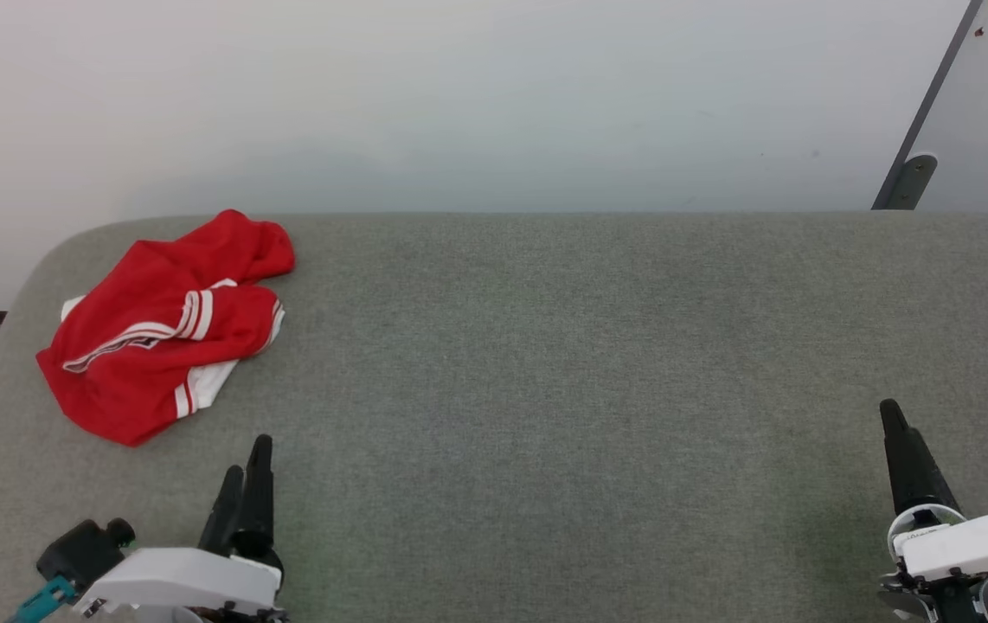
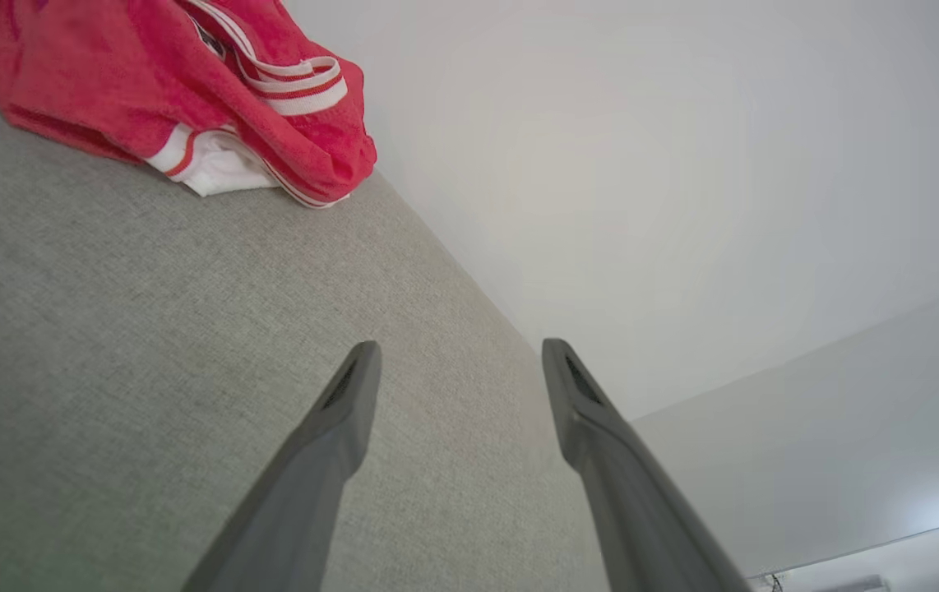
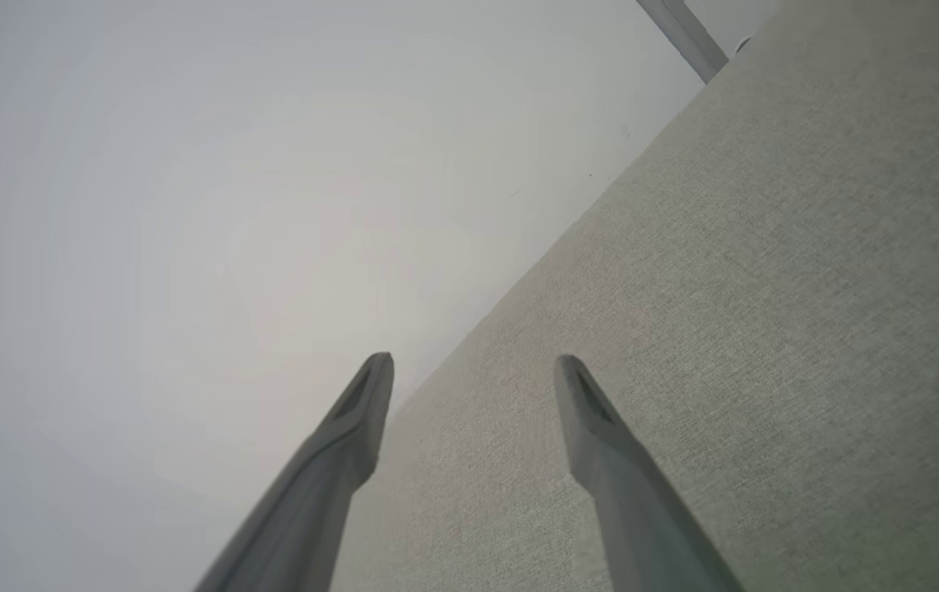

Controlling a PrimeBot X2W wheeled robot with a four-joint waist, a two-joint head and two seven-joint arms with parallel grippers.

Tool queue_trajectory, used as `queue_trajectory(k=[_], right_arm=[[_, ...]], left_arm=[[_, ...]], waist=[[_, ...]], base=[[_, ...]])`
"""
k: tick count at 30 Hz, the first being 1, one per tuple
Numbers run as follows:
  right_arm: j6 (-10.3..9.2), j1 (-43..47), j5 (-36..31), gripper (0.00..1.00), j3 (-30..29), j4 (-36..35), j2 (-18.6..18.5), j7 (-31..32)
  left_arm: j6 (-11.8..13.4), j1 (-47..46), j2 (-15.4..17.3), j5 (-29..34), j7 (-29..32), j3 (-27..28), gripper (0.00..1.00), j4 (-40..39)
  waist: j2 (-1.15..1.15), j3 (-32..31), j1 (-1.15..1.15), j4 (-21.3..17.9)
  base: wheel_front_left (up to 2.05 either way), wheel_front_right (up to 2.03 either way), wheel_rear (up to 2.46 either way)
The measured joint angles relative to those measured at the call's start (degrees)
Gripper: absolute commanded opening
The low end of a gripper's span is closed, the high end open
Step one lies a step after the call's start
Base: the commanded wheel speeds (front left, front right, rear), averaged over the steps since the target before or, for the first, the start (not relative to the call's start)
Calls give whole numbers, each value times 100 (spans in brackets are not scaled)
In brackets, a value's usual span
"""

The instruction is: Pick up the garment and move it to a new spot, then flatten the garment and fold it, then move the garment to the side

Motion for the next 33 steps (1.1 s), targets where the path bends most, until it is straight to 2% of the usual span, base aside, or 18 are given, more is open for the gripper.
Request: queue_trajectory(k=[15,33], right_arm=[[0,-88,-1828,100,133,-47,-133,-282],[0,-209,-3233,100,199,-4,-216,-587]], left_arm=[[353,20,214,1485,-285,-320,100,-169],[635,30,430,2684,-590,-687,100,-214]], waist=[[0,15,0,4],[0,24,0,10]], base=[[0,0,0],[0,0,0]])
